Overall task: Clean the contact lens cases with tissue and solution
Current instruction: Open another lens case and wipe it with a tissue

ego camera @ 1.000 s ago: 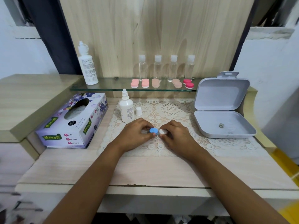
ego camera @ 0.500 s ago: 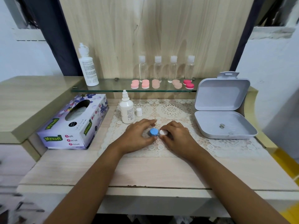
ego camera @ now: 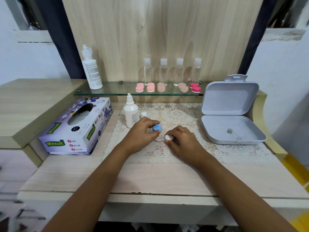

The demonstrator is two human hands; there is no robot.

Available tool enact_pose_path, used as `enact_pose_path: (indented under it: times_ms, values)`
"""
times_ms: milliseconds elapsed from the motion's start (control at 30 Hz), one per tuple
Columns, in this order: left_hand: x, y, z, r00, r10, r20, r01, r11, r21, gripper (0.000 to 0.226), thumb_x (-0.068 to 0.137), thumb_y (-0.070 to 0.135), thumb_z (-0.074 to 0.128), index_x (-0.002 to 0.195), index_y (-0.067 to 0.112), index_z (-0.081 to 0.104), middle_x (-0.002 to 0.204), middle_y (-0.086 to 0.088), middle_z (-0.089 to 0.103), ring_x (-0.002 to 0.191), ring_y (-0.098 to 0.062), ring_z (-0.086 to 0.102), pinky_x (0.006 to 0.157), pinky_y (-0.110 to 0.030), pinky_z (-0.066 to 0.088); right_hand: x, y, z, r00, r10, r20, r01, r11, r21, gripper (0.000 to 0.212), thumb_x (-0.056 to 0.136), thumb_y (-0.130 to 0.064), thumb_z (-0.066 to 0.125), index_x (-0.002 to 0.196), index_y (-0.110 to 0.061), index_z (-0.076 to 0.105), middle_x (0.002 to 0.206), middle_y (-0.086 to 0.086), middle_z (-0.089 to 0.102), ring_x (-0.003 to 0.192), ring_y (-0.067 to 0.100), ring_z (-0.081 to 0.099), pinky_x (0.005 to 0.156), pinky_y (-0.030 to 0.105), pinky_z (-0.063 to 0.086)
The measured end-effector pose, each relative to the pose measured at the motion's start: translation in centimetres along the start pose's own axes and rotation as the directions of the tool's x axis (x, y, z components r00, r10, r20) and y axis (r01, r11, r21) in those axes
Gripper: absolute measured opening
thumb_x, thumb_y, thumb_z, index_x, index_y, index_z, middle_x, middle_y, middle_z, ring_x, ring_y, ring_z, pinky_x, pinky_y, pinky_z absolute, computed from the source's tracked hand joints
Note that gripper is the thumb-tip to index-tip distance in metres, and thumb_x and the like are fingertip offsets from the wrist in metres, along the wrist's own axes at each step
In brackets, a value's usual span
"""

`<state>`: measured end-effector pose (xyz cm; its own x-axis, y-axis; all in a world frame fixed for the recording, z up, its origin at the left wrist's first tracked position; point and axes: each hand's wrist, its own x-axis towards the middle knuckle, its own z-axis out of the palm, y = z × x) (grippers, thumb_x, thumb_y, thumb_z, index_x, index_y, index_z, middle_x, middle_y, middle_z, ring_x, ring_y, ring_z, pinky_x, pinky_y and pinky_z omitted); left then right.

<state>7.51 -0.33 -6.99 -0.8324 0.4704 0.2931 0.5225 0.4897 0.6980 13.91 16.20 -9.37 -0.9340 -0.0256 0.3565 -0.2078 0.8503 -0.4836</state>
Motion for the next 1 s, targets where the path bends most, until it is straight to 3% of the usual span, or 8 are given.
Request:
enact_pose_path:
  times_ms: [200, 400, 500, 600, 700, 833, 1000]
  values:
    - [1.8, 0.6, 0.2, 0.995, -0.088, 0.044, 0.086, 0.995, 0.049, 0.039, 0.089, 0.018, 0.058, 0.127, 0.024, 0.053, 0.116, 0.007, 0.058, 0.104, -0.005, 0.049, 0.077, -0.016, 0.037, 0.0, 0.1, 0.0, 1.000, 0.003, 0.001, -0.003, 1.000, -0.003, 0.017, 0.088, -0.029, 0.055, 0.099, -0.020, 0.063, 0.091, -0.009, 0.046, 0.094, 0.018, 0.048, 0.086, 0.038, 0.040]
    - [3.0, 0.2, 0.8, 0.986, -0.118, 0.119, 0.105, 0.989, 0.106, 0.044, 0.089, 0.014, 0.059, 0.131, 0.027, 0.052, 0.129, 0.005, 0.058, 0.108, -0.007, 0.052, 0.084, -0.017, 0.037, 0.0, 0.0, -0.1, 1.000, 0.004, 0.009, -0.004, 1.000, -0.005, 0.017, 0.088, -0.027, 0.056, 0.101, -0.019, 0.063, 0.092, -0.009, 0.045, 0.096, 0.018, 0.047, 0.087, 0.038, 0.039]
    - [2.7, 0.0, 0.7, 0.983, -0.123, 0.138, 0.114, 0.991, 0.076, 0.045, 0.092, 0.008, 0.050, 0.133, 0.027, 0.050, 0.135, 0.005, 0.053, 0.117, -0.010, 0.050, 0.084, -0.016, 0.038, 0.0, 0.0, -0.1, 1.000, 0.006, 0.006, -0.006, 1.000, -0.008, 0.017, 0.088, -0.027, 0.057, 0.101, -0.019, 0.063, 0.093, -0.009, 0.046, 0.096, 0.018, 0.048, 0.088, 0.038, 0.039]
    - [1.9, -0.1, 0.2, 0.987, -0.111, 0.113, 0.110, 0.994, 0.022, 0.045, 0.094, 0.003, 0.039, 0.134, 0.023, 0.048, 0.137, 0.001, 0.050, 0.109, -0.009, 0.050, 0.076, -0.016, 0.042, 0.0, 0.0, -0.1, 1.000, 0.009, 0.003, -0.009, 1.000, -0.001, 0.017, 0.088, -0.027, 0.057, 0.102, -0.019, 0.064, 0.092, -0.009, 0.045, 0.097, 0.018, 0.048, 0.088, 0.037, 0.038]
    - [0.8, -0.1, -0.4, 0.994, -0.066, 0.086, 0.059, 0.995, 0.082, 0.036, 0.095, 0.008, 0.043, 0.128, 0.016, 0.054, 0.130, 0.000, 0.053, 0.110, -0.007, 0.048, 0.088, -0.018, 0.036, 0.0, 0.0, 0.0, 1.000, 0.010, -0.004, -0.010, 1.000, 0.004, 0.017, 0.088, -0.028, 0.057, 0.101, -0.020, 0.064, 0.092, -0.009, 0.046, 0.096, 0.017, 0.048, 0.088, 0.037, 0.039]
    - [-0.7, -0.2, -0.5, 0.985, -0.029, 0.169, 0.008, 0.993, 0.122, 0.027, 0.090, 0.021, 0.056, 0.115, 0.017, 0.061, 0.116, 0.005, 0.055, 0.107, -0.007, 0.051, 0.090, -0.017, 0.038, 0.0, -0.1, 0.0, 1.000, 0.020, -0.008, -0.020, 1.000, 0.012, 0.017, 0.088, -0.028, 0.058, 0.102, -0.020, 0.064, 0.092, -0.009, 0.047, 0.097, 0.016, 0.048, 0.089, 0.038, 0.039]
    - [-0.8, -0.7, 0.3, 0.991, 0.013, 0.130, -0.029, 0.992, 0.122, 0.021, 0.083, 0.033, 0.067, 0.099, 0.019, 0.066, 0.101, 0.005, 0.057, 0.098, -0.006, 0.052, 0.076, -0.005, 0.035, -0.1, -0.2, -0.1, 1.000, 0.031, 0.000, -0.031, 0.999, 0.028, 0.021, 0.087, -0.030, 0.059, 0.106, -0.021, 0.064, 0.093, -0.009, 0.047, 0.098, 0.016, 0.049, 0.090, 0.041, 0.041]
